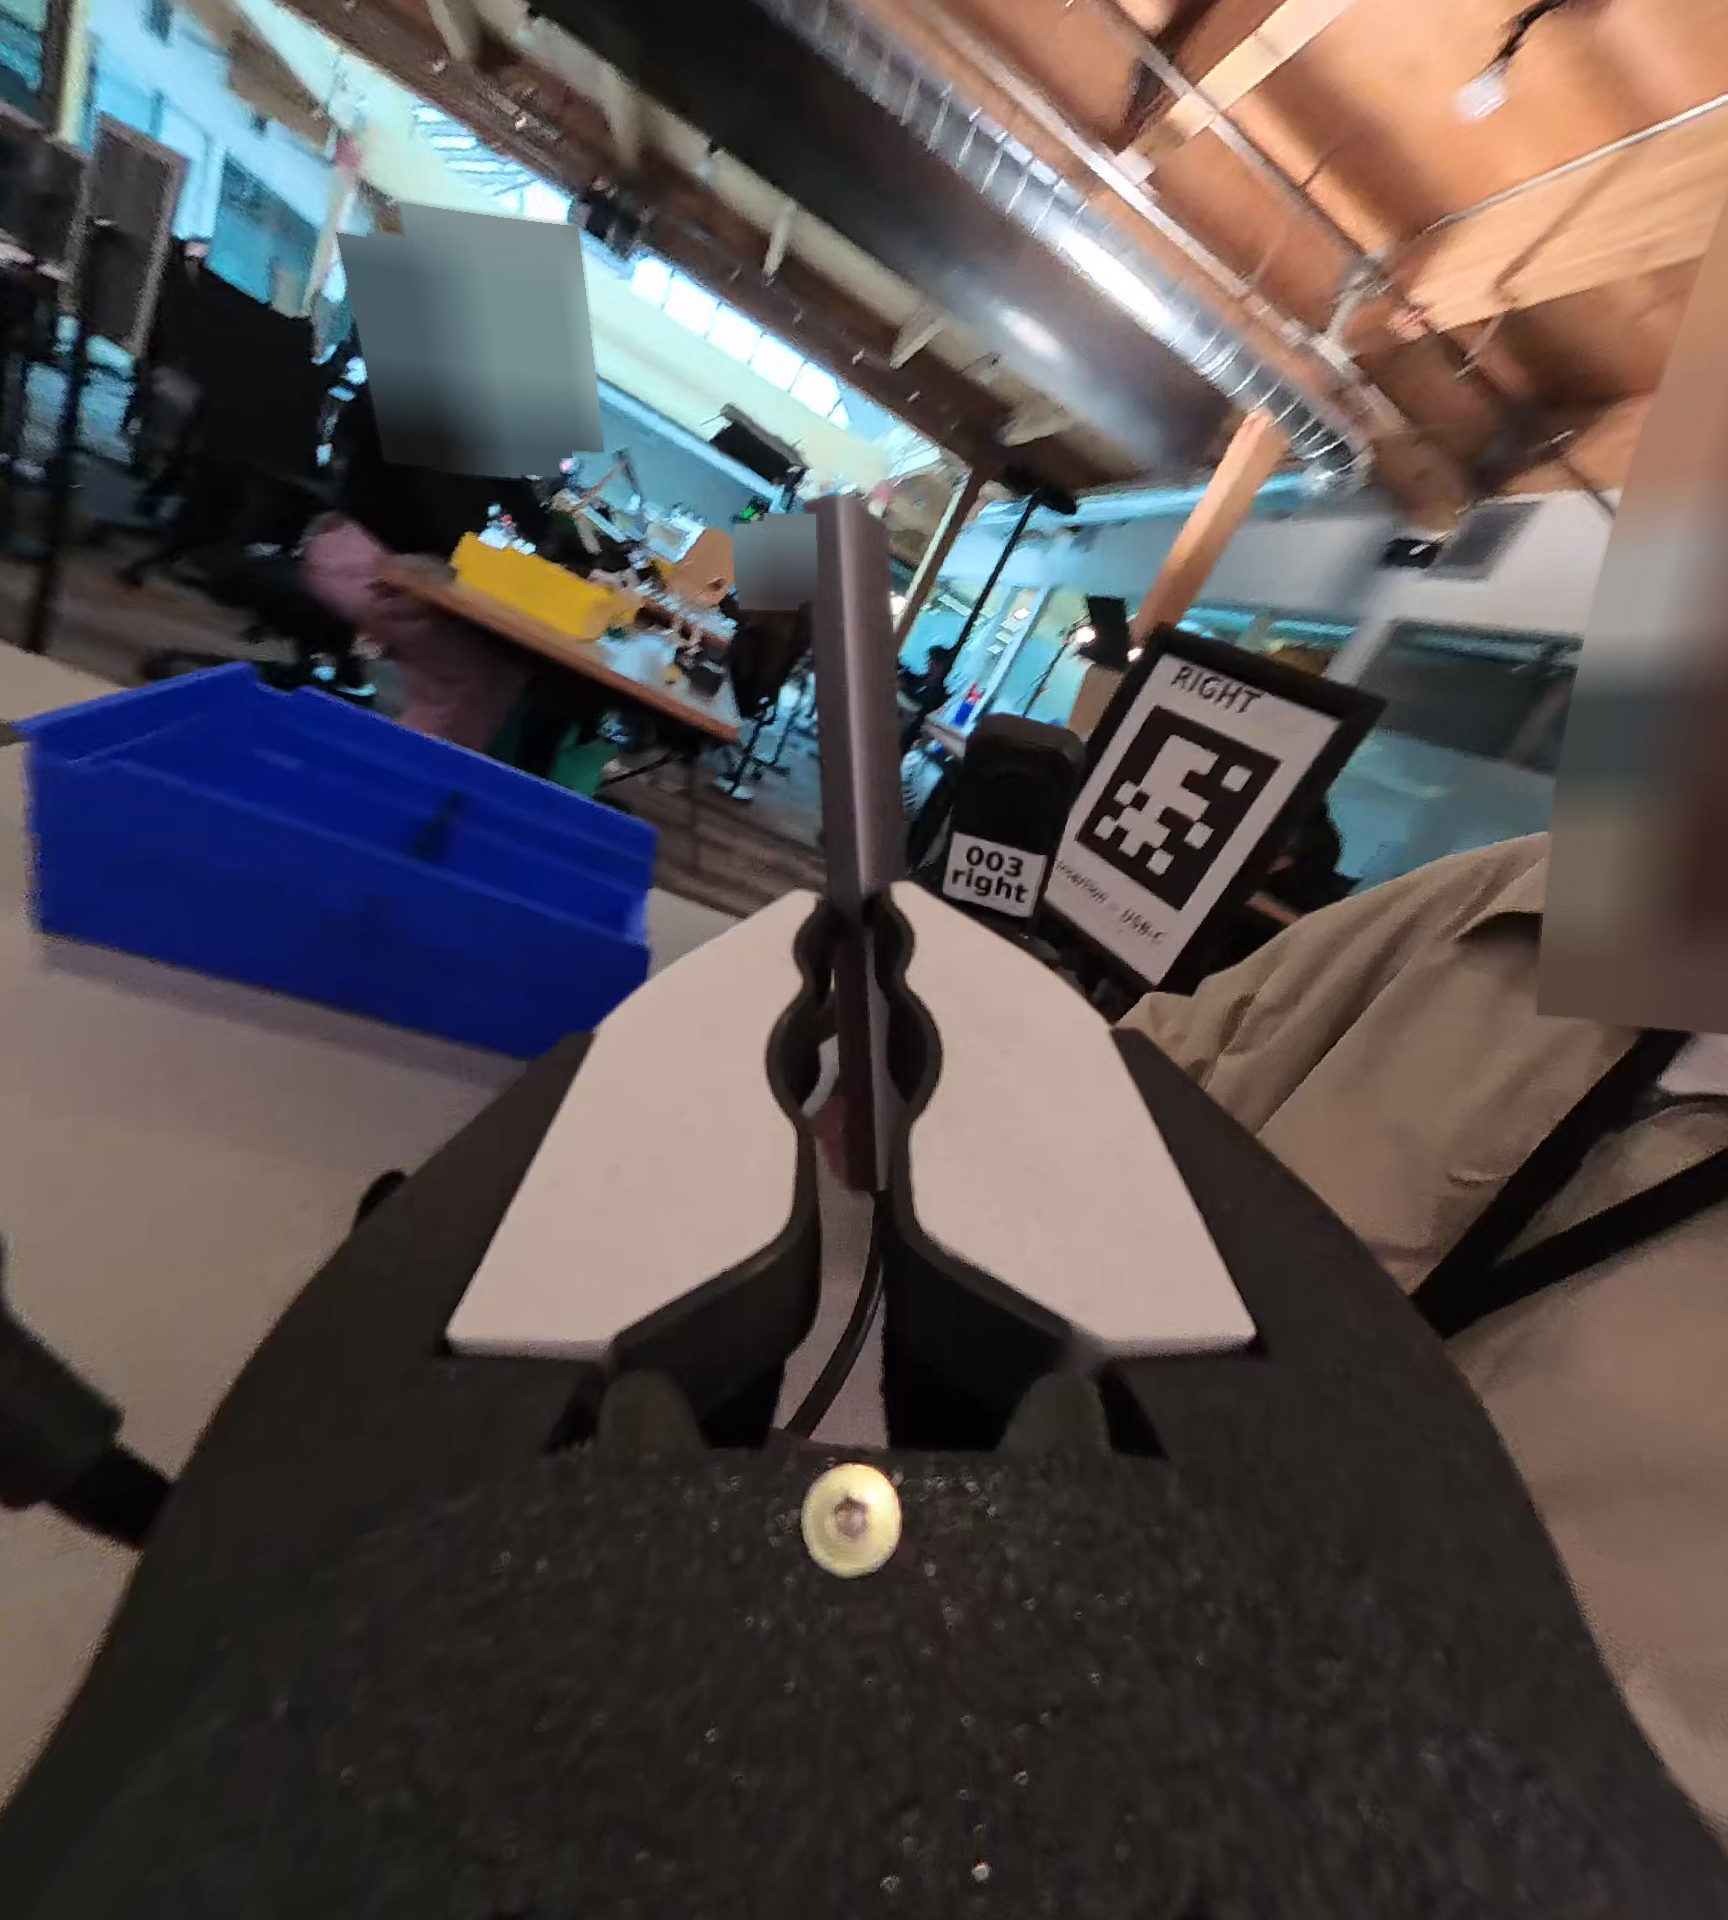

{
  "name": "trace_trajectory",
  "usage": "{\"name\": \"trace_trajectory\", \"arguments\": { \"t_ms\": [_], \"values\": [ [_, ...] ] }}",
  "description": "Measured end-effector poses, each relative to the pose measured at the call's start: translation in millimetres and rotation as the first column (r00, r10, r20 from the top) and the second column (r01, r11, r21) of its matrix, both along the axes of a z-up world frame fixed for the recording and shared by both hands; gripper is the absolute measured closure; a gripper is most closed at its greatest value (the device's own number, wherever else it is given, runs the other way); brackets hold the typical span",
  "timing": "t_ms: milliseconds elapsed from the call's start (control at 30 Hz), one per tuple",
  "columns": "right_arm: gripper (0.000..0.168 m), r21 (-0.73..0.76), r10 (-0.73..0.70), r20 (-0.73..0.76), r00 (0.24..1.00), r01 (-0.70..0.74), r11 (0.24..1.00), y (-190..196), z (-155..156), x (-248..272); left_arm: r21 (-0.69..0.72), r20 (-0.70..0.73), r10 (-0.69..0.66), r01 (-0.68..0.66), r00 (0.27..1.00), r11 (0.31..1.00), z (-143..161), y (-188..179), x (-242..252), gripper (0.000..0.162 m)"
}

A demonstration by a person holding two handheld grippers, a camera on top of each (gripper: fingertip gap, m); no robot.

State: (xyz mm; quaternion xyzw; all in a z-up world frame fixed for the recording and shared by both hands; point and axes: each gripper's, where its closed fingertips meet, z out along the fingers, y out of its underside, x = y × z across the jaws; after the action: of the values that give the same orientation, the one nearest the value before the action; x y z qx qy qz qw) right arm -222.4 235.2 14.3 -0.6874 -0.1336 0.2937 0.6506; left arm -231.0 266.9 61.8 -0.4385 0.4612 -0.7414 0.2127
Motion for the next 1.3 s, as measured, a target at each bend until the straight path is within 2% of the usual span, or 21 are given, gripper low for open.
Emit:
{"name": "trace_trajectory", "arguments": {
  "t_ms": [133, 167, 233, 300, 367, 400, 433, 467, 533, 600, 633, 667, 733, 767, 933, 1067, 1200, 1300],
  "values": [
    [0.134, 0.027, -0.075, -0.019, 0.997, 0.076, 0.997, 0, 3, 8, -0.095, 0.074, -0.043, 0.049, 0.996, 0.994, -8, -32, 28, 0.155],
    [0.138, 0.020, -0.075, -0.022, 0.997, 0.075, 0.997, -1, -1, 9, -0.103, 0.070, -0.047, 0.054, 0.996, 0.993, -13, -37, 34, 0.155],
    [0.157, 0.025, -0.092, 0.000, 0.996, 0.092, 0.995, -4, -7, 15, -0.114, 0.057, -0.031, 0.037, 0.998, 0.993, -21, -43, 45, 0.155],
    [0.159, 0.026, -0.126, 0.090, 0.988, 0.124, 0.992, -3, -18, 25, -0.097, 0.041, -0.013, 0.017, 0.999, 0.995, -28, -46, 48, 0.154],
    [0.160, 0.022, -0.108, 0.191, 0.976, 0.106, 0.994, -6, -26, 36, -0.053, 0.011, 0.020, -0.020, 1.000, 0.998, -34, -49, 44, 0.161],
    [0.160, 0.034, -0.114, 0.257, 0.960, 0.109, 0.993, -7, -30, 44, -0.023, 0.002, 0.051, -0.051, 0.999, 0.998, -37, -50, 39, 0.151],
    [0.160, 0.048, -0.119, 0.331, 0.936, 0.109, 0.993, -9, -33, 53, 0.017, -0.010, 0.084, -0.084, 0.996, 0.996, -42, -53, 32, 0.142],
    [0.160, 0.058, -0.110, 0.396, 0.911, 0.095, 0.994, -12, -36, 59, 0.063, -0.021, 0.130, -0.129, 0.991, 0.990, -49, -57, 25, 0.140],
    [0.160, 0.049, 0.004, 0.554, 0.832, -0.037, 0.998, -27, -46, 56, 0.194, -0.004, 0.225, -0.220, 0.974, 0.956, -68, -70, 14, 0.128],
    [0.160, 0.022, 0.096, 0.721, 0.686, -0.161, 0.987, -44, -64, 49, 0.378, -0.033, 0.320, -0.285, 0.947, 0.881, -99, -87, 8, 0.119],
    [0.160, 0.009, 0.096, 0.787, 0.609, -0.166, 0.986, -46, -73, 50, 0.470, -0.033, 0.367, -0.310, 0.929, 0.826, -112, -95, 5, 0.108],
    [0.160, -0.022, 0.117, 0.828, 0.549, -0.177, 0.984, -49, -81, 48, 0.559, -0.004, 0.417, -0.343, 0.909, 0.754, -120, -100, 4, 0.107],
    [0.160, -0.088, 0.206, 0.854, 0.477, -0.259, 0.962, -61, -96, 33, 0.683, 0.075, 0.463, -0.384, 0.883, 0.621, -121, -110, 6, 0.112],
    [0.160, -0.084, 0.219, 0.860, 0.460, -0.297, 0.951, -66, -98, 24, 0.718, 0.085, 0.457, -0.373, 0.885, 0.588, -121, -115, 8, 0.112],
    [0.160, -0.106, 0.309, 0.843, 0.441, -0.426, 0.898, -83, -102, -4, 0.746, 0.093, 0.405, -0.333, 0.910, 0.577, -123, -131, 5, 0.130],
    [0.160, -0.146, 0.393, 0.795, 0.461, -0.484, 0.863, -93, -103, -14, 0.747, 0.093, 0.366, -0.308, 0.926, 0.589, -126, -140, 3, 0.142],
    [0.160, -0.166, 0.410, 0.798, 0.442, -0.492, 0.855, -94, -108, -16, 0.795, 0.070, 0.352, -0.265, 0.933, 0.545, -137, -141, 4, 0.150],
    [0.160, -0.181, 0.423, 0.793, 0.439, -0.493, 0.851, -96, -110, -15, 0.803, 0.062, 0.340, -0.249, 0.938, 0.541, -140, -141, 4, 0.151]
  ]
}}
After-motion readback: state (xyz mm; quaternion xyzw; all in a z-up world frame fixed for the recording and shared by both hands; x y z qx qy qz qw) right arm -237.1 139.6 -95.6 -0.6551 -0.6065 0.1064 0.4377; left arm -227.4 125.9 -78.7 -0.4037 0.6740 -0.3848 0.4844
